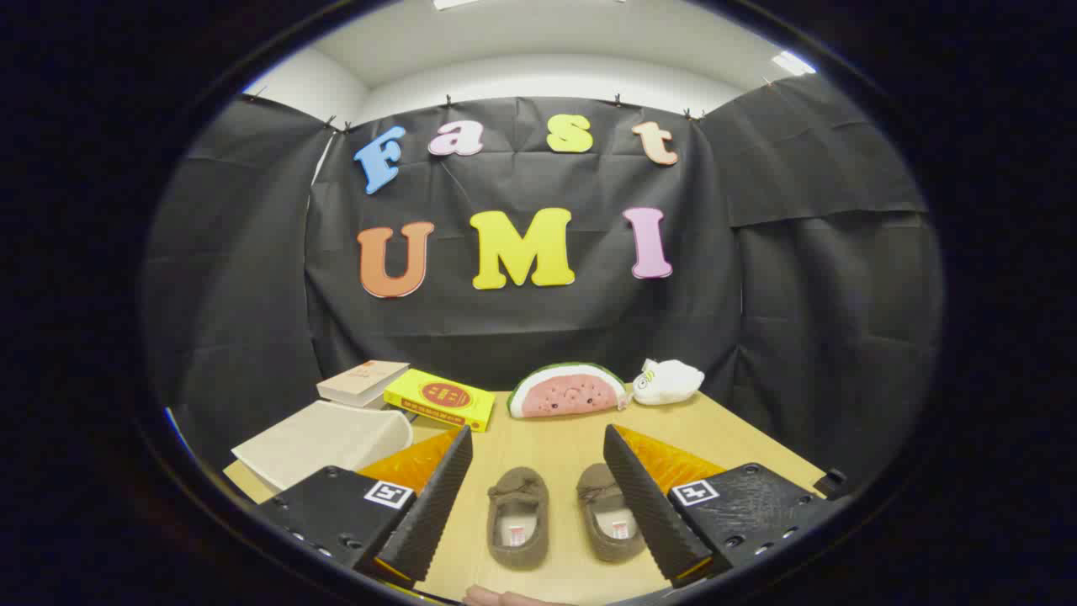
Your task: Open the storage box then place both shoes into the box .Put the left shoe in first, then the right shoe, with the right side of both shoes facing outward in a uniform manner.
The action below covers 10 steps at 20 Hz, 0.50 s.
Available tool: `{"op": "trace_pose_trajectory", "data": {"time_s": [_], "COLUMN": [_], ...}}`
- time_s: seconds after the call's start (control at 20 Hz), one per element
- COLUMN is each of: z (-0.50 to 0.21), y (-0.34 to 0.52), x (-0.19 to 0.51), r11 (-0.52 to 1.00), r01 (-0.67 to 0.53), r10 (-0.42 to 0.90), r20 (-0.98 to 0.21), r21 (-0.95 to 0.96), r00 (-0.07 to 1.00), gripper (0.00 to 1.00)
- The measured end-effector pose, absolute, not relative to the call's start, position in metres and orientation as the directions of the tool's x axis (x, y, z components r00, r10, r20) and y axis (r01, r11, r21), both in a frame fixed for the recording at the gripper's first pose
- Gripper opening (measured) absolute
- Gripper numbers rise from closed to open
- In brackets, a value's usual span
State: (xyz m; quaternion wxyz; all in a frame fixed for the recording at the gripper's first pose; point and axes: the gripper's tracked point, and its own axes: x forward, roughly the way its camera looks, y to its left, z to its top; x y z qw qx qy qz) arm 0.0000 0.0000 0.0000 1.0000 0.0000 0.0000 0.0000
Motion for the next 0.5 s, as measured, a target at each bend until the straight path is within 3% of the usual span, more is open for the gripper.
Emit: {"op": "trace_pose_trajectory", "data": {"time_s": [0.5], "z": [-0.0057], "y": [0.0054], "x": [0.0048], "r11": [1.000], "r01": [-0.004], "r10": [0.004], "r20": [0.015], "r21": [-0.025], "r00": [1.000], "gripper": [0.95]}}
